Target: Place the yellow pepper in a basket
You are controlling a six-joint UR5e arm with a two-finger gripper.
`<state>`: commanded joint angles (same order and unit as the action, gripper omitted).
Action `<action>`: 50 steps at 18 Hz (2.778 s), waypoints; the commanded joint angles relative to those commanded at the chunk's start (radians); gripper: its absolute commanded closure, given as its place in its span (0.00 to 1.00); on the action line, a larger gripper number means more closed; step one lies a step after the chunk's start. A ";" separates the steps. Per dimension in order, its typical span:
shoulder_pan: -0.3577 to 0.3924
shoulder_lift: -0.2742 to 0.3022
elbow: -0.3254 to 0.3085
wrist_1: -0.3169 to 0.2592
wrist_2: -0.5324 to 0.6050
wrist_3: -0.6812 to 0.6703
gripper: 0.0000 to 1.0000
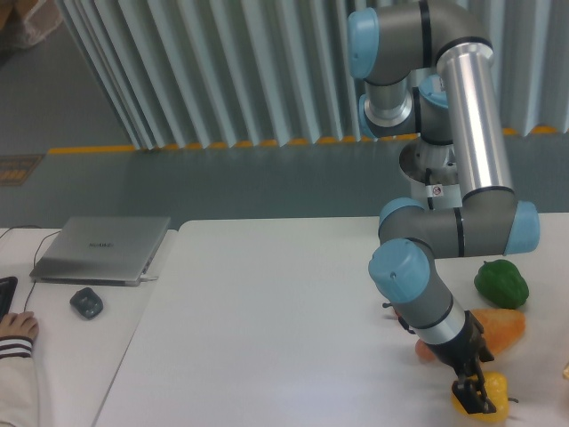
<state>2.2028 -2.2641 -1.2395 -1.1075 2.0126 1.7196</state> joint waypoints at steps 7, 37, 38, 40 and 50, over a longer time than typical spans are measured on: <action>-0.009 -0.025 0.002 0.003 0.023 -0.022 0.21; 0.500 0.160 -0.097 0.123 -0.393 -0.092 0.59; 0.514 0.147 -0.097 0.138 -0.399 -0.074 0.59; 0.543 0.127 -0.097 0.155 -0.416 -0.035 0.59; 0.558 0.118 -0.132 0.175 -0.482 -0.021 0.01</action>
<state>2.7611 -2.1462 -1.3712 -0.9327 1.5311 1.6981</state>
